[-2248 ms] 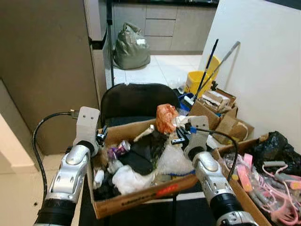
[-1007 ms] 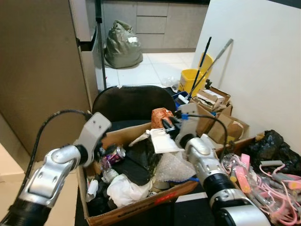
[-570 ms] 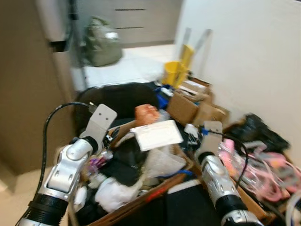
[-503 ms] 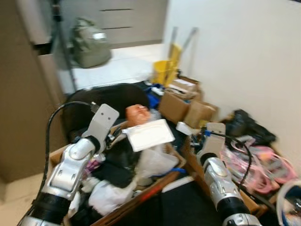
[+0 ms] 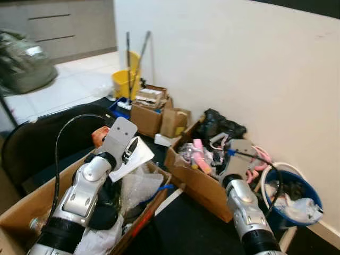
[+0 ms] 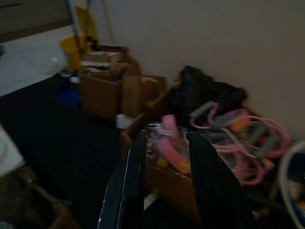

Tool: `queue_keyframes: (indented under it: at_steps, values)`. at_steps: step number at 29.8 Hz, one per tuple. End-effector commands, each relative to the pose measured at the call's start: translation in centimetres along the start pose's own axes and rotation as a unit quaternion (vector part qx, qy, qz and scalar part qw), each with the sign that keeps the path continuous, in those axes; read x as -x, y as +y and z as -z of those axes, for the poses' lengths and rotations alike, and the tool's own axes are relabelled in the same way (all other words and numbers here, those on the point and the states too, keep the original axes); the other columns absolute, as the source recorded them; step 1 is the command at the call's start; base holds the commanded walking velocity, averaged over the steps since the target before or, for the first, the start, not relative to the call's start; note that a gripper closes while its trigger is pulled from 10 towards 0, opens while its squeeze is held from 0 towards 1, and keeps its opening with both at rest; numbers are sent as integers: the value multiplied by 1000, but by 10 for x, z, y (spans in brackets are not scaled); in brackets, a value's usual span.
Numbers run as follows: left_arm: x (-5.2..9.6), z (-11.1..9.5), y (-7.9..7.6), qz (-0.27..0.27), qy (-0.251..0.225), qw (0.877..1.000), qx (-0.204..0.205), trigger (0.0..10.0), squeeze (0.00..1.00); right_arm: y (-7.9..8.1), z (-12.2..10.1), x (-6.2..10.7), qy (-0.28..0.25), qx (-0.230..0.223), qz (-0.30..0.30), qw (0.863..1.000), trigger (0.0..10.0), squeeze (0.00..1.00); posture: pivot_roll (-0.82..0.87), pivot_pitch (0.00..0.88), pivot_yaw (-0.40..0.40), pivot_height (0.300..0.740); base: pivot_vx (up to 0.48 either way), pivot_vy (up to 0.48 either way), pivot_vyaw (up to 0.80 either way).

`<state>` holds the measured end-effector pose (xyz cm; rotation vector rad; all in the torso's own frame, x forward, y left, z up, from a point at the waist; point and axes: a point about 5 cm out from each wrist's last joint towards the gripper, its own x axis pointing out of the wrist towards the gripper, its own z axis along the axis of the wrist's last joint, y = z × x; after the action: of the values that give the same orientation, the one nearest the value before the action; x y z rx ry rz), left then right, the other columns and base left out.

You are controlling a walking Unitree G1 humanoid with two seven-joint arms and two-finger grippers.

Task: Picking trash to rubbish bin

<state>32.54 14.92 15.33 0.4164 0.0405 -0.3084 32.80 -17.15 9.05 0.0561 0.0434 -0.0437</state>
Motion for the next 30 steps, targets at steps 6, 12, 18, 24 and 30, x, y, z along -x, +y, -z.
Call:
queue_keyframes:
  at_steps: [6,12,18,24,30]
  values:
    - [-2,3,-4,-4,-3,1000,-1,10000,0,-7,2,4,12,7,16,1000,10000,0,-28,37,-42,740,0,0,-800]
    - [-2,1,-7,-3,-11,1000,7,10000,0,-12,2,5,12,13,29,999,10000,0,-34,40,-40,740,0,0,-800]
    - [-3,10,-5,-18,18,1000,9,10000,0,-14,3,8,14,16,32,999,10000,0,-40,42,-41,740,0,0,-800]
    - [-1,20,8,-67,43,996,33,10000,0,-9,7,12,22,15,27,999,10000,0,-32,47,-51,740,0,0,-800]
    - [2,27,17,-104,58,991,55,10000,0,-6,9,13,27,10,25,999,10000,0,-29,52,-50,740,0,0,-800]
